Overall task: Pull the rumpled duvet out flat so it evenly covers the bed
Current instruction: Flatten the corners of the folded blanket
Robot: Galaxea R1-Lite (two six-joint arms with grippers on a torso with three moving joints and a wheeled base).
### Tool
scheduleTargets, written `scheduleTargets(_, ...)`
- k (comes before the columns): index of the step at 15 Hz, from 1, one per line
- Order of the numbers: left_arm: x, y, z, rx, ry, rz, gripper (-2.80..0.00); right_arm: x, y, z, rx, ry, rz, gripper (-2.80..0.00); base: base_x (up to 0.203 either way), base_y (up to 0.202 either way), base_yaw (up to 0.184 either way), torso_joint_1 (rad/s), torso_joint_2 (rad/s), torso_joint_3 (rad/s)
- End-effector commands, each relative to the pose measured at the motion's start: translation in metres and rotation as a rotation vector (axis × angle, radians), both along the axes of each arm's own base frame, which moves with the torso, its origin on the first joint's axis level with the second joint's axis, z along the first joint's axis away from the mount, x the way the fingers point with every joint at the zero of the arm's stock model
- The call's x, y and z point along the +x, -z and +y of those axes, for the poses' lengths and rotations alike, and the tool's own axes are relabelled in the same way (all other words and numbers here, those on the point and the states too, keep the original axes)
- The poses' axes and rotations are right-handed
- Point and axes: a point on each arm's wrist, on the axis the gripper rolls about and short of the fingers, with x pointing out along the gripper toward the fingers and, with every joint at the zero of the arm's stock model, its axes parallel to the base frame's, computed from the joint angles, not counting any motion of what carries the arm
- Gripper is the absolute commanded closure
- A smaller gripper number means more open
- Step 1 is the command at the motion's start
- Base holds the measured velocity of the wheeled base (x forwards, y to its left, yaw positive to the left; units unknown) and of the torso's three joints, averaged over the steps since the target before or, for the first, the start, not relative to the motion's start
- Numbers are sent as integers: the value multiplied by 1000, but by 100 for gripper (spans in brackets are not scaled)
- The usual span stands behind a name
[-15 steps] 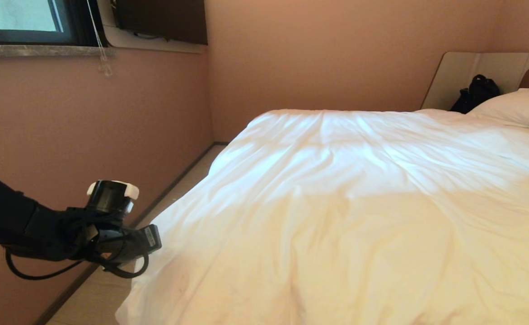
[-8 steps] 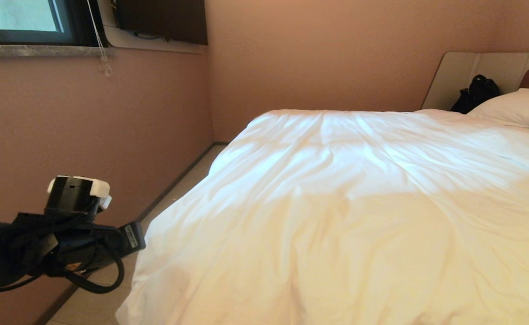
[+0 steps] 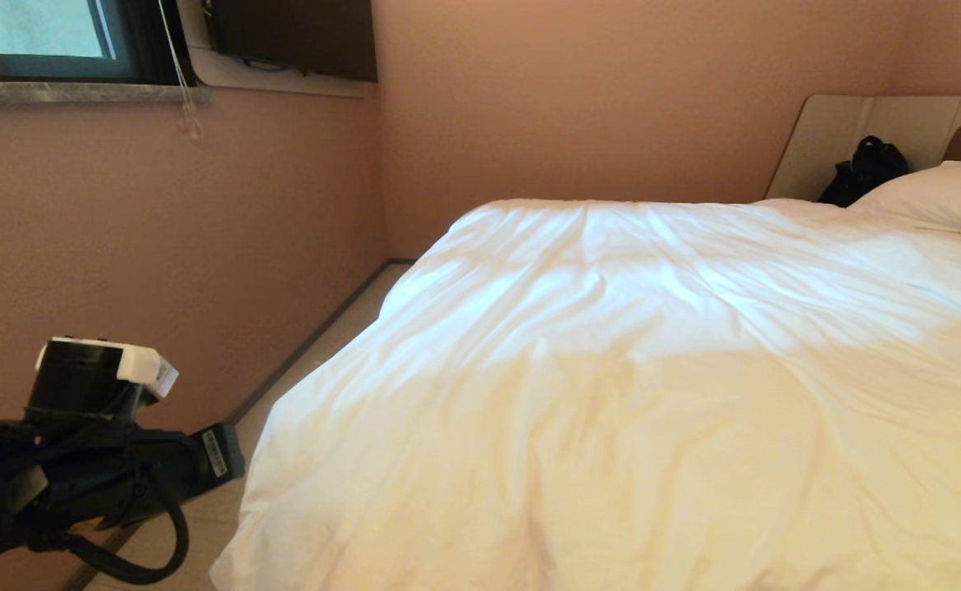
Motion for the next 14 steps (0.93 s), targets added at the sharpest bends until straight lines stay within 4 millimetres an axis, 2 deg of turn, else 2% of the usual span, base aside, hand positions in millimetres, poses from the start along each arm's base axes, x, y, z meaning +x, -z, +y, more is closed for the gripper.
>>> scheduleTargets(1,-9,-2,-1,-6,7,-11,0,0,0,0,0,-1,0,0,0,0,0,0,0,0)
scheduleTargets(7,-26,5,-3,3,52,-5,0,0,0,0,0,-1,0,0,0,0,0,0,0,0)
scheduleTargets(14,-50,-3,-1,-25,97,-86,0,0,0,0,0,-1,0,0,0,0,0,0,0,0)
